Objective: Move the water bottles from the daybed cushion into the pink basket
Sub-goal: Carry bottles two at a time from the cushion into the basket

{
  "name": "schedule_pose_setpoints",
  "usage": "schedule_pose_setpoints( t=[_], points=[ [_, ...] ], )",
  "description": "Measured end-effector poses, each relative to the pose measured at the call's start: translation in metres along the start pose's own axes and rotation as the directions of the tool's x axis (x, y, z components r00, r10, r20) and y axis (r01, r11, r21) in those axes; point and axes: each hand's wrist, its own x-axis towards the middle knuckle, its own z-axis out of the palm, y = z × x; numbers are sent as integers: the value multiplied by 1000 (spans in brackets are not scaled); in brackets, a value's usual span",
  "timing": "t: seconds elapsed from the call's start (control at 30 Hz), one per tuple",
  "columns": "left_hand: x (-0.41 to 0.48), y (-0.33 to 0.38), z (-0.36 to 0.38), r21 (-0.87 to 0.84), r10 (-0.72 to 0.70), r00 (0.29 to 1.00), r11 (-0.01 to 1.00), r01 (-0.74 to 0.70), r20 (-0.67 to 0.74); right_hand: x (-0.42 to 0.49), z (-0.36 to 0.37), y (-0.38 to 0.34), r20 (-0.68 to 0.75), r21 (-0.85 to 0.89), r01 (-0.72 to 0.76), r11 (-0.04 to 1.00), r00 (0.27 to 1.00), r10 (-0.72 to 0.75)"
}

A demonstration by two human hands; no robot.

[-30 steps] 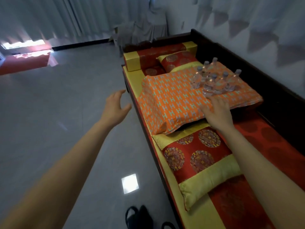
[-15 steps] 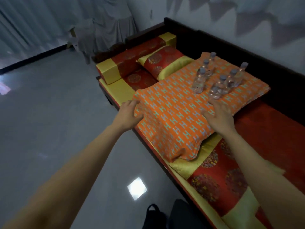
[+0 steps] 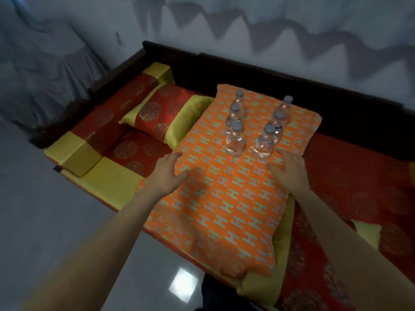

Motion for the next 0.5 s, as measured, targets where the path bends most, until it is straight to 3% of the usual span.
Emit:
schedule_pose_setpoints(
  t=[0.3,0.5],
  points=[
    [127,4,30,-121,140,972,986,-119,190,76,32,2,-2,51,-253,966,967,253],
    [197,22,61,-271,184,934,957,-99,308,110,47,-9,-64,179,-271,946,956,286]
  ],
)
